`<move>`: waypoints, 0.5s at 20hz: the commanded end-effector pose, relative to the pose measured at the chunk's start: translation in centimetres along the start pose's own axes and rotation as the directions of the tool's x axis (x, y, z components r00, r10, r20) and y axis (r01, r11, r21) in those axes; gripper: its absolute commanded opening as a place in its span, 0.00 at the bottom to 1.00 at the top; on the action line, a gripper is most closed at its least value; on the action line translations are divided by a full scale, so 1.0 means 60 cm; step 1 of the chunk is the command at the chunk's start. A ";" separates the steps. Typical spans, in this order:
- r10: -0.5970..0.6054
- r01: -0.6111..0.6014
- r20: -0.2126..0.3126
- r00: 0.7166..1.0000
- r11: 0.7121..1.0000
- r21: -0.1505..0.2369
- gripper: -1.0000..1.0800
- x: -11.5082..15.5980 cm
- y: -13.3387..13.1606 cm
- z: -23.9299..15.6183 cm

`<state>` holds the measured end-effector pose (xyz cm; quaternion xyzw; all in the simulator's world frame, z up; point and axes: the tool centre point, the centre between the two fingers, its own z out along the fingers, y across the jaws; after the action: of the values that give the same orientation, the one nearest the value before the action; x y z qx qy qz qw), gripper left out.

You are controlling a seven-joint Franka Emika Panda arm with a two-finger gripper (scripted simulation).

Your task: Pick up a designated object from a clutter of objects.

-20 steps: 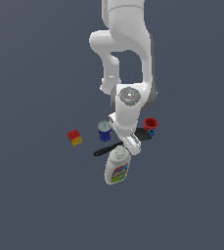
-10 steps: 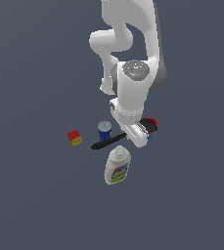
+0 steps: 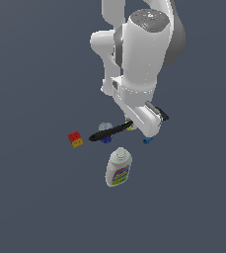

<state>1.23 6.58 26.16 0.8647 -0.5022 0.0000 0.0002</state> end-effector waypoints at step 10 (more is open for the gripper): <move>0.000 0.000 0.000 1.000 1.000 0.000 0.00 0.008 -0.032 -0.164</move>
<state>2.92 7.06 34.90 0.8648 -0.5022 0.0001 0.0002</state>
